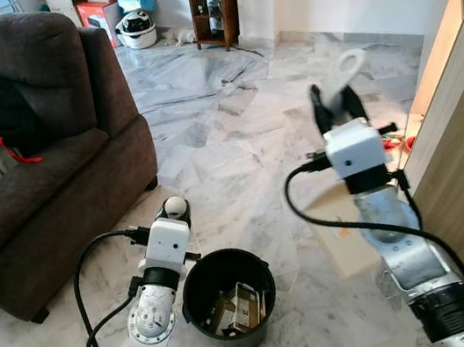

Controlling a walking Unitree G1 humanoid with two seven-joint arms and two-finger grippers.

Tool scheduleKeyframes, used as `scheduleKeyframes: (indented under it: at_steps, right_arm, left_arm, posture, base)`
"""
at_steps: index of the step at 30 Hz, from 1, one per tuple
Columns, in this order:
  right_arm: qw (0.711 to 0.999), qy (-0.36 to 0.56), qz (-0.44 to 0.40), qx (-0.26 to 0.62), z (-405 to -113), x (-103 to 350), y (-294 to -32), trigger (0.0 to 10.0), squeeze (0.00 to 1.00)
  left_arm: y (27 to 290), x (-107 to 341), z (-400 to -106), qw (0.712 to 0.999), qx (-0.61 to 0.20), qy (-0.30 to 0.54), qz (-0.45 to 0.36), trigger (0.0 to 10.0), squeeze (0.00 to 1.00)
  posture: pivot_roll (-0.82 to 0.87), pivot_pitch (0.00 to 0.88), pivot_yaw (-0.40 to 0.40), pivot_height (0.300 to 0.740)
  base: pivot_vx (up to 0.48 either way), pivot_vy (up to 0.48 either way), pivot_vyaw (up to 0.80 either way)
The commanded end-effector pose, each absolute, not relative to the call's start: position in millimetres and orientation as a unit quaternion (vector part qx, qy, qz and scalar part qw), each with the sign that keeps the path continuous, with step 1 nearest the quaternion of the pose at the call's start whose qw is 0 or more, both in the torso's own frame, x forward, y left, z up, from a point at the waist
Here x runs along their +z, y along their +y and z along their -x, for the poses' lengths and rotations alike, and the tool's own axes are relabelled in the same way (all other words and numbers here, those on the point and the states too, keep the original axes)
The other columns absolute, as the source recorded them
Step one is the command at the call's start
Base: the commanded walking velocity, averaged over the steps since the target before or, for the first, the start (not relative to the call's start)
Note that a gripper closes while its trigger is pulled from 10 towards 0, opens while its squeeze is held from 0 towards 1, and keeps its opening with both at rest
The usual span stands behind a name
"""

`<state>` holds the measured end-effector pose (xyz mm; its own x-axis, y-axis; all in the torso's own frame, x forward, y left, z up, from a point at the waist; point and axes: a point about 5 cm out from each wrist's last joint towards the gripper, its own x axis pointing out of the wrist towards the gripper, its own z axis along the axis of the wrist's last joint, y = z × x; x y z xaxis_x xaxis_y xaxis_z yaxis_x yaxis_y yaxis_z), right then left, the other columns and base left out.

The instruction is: Sweep floor

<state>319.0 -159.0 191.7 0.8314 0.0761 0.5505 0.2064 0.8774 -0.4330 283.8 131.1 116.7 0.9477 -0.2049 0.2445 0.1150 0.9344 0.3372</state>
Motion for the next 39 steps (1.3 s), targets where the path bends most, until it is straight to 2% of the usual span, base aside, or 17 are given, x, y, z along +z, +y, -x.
scheduleKeyframes:
  at_steps: [1, 8, 14, 24, 39]
  right_arm:
    - [0.927, -0.294, 0.227, -0.050, -319, 192, -167, 10.0, 0.00]
    - [0.933, -0.250, 0.245, -0.081, -321, 167, -194, 10.0, 0.00]
    - [0.941, -0.215, 0.248, -0.085, -321, 148, -202, 10.0, 0.00]
    - [0.967, -0.155, 0.175, -0.095, -318, 121, -216, 10.0, 0.00]
    - [0.980, -0.124, 0.113, -0.106, -315, 107, -227, 10.0, 0.00]
  left_arm:
    - [126, 129, -286, 0.966, -0.095, -0.174, -0.164, 10.0, 0.00]
    - [127, 123, -285, 0.969, -0.095, -0.163, -0.160, 10.0, 0.00]
    - [128, 118, -284, 0.973, -0.101, -0.147, -0.148, 10.0, 0.00]
    - [145, 112, -285, 0.985, -0.063, -0.123, -0.104, 10.0, 0.00]
    - [147, 112, -284, 0.986, -0.064, -0.123, -0.097, 10.0, 0.00]
  posture:
    - [0.06, 0.000, 0.017, 0.740]
    - [0.06, 0.000, 0.020, 0.740]
    - [0.07, 0.000, 0.021, 0.740]
    - [0.07, 0.000, 0.025, 0.740]
    - [0.07, 0.000, 0.031, 0.740]
  base:
    - [0.000, 0.000, 0.00]
    - [0.000, 0.000, 0.00]
    - [0.000, 0.000, 0.00]
    - [0.000, 0.000, 0.00]
    - [0.000, 0.000, 0.00]
